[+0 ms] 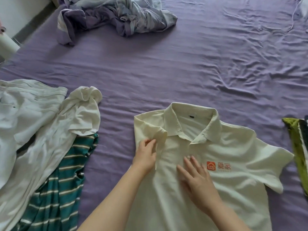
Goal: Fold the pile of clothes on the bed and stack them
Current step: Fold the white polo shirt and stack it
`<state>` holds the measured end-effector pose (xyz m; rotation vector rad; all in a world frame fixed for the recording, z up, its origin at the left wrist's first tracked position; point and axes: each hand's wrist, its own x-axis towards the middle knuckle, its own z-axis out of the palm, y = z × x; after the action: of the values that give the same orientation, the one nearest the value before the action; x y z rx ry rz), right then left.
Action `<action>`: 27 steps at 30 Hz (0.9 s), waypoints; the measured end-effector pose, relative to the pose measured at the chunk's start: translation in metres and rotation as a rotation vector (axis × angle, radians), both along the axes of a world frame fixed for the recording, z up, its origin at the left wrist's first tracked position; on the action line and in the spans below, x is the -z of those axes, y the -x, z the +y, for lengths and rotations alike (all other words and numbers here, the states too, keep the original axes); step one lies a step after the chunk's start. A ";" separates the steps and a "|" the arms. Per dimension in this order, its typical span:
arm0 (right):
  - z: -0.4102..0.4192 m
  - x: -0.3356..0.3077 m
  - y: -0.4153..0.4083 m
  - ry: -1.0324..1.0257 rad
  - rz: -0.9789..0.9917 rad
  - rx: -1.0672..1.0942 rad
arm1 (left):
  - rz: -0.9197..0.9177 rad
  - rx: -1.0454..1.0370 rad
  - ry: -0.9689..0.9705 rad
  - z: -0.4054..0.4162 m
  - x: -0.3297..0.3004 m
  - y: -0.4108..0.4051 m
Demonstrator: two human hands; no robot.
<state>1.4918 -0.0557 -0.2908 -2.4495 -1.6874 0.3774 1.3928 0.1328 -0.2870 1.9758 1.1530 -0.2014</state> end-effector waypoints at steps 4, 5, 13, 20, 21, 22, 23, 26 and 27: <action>-0.028 -0.006 -0.034 -0.156 0.210 0.147 | 0.078 -0.102 -0.182 -0.027 -0.009 -0.025; -0.039 -0.009 -0.047 -0.162 0.240 0.237 | 0.030 -0.138 -0.215 -0.039 -0.013 -0.033; -0.145 -0.020 -0.153 -0.083 0.233 0.753 | -0.247 -0.030 0.166 -0.164 -0.020 -0.114; -0.147 -0.001 -0.201 -0.224 0.631 0.971 | -0.326 -0.211 0.694 -0.236 -0.001 -0.166; -0.144 0.002 -0.206 -0.252 0.667 0.992 | -0.331 -0.209 0.691 -0.239 0.002 -0.170; -0.142 0.005 -0.210 -0.290 0.710 1.028 | -0.337 -0.200 0.687 -0.239 0.005 -0.175; -0.141 0.006 -0.214 -0.322 0.748 1.070 | -0.340 -0.182 0.672 -0.237 0.007 -0.179; -0.140 0.007 -0.220 -0.312 0.739 1.100 | -0.301 -0.082 0.409 -0.214 0.012 -0.202; -0.142 0.005 -0.218 -0.286 0.719 1.075 | -0.279 -0.048 0.278 -0.201 0.014 -0.211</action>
<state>1.7103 -0.1972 -0.2959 -2.1891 -0.0721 0.6556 1.6040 -0.0684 -0.3007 1.6693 0.9364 -0.0544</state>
